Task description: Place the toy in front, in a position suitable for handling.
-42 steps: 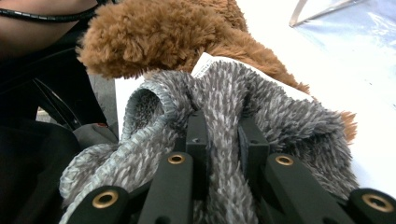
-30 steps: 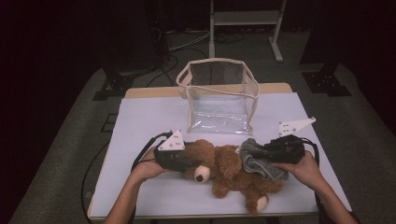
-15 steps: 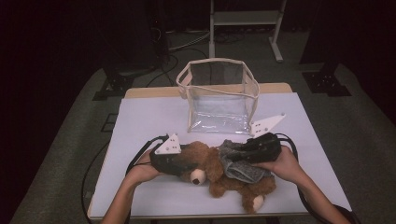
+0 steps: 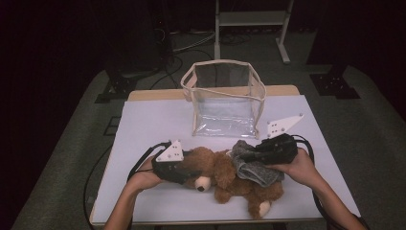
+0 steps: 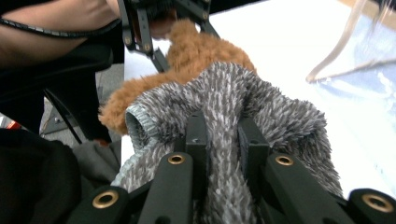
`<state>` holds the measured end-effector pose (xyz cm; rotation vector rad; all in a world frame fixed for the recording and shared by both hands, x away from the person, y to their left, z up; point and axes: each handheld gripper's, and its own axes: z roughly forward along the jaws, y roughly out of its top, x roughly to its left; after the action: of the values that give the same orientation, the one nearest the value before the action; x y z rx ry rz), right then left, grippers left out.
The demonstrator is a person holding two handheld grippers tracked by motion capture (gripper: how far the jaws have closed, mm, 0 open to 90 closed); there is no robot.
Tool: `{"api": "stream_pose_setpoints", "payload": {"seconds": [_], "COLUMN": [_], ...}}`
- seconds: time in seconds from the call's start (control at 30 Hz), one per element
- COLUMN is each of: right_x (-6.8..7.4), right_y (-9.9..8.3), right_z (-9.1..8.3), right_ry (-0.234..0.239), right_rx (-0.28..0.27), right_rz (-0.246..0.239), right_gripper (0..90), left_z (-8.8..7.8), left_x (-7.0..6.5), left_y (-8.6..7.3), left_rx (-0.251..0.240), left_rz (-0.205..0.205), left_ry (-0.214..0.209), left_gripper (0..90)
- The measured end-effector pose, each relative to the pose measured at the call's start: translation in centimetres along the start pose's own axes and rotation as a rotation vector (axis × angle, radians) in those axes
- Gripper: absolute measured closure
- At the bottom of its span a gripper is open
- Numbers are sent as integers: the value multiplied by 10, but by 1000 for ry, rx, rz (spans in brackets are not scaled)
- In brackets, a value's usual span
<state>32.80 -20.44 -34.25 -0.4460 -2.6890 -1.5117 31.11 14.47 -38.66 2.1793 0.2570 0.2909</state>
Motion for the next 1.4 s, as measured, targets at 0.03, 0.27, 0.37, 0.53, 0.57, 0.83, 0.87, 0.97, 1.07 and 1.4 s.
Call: {"api": "stream_pose_setpoints", "payload": {"seconds": [0.03,0.27,0.37,0.53,0.57,0.83,0.87,0.97,1.07,1.4], "right_x": [1,0,1,-1,-2,18,22,28,25,-8], "right_y": [-3,-21,-25,-28,-29,-59,-68,-92,-94,-35], "right_z": [0,5,6,8,8,-27,-33,-49,-54,6], "right_ry": [-4,6,7,3,6,-39,-45,-59,-68,-10], "right_rx": [15,30,34,22,19,5,-8,-46,-64,0], "right_rz": [4,37,40,52,58,92,108,164,172,67], "right_gripper": [774,774,774,774,774,774,774,774,775,773], "left_z": [-1,-1,-3,-1,1,-1,-1,0,0,-8], "left_x": [0,1,4,12,12,8,7,6,6,11], "left_y": [0,-1,-1,3,3,-4,-4,-1,2,3], "left_rx": [2,-7,-12,-23,-18,-25,-25,-15,4,21], "left_rz": [1,-5,-11,-44,-41,-35,-33,-23,-16,-24], "left_ry": [-2,-12,-23,-34,-42,-48,-46,-51,-52,-48], "left_gripper": [360,351,318,186,211,359,359,354,350,265]}}
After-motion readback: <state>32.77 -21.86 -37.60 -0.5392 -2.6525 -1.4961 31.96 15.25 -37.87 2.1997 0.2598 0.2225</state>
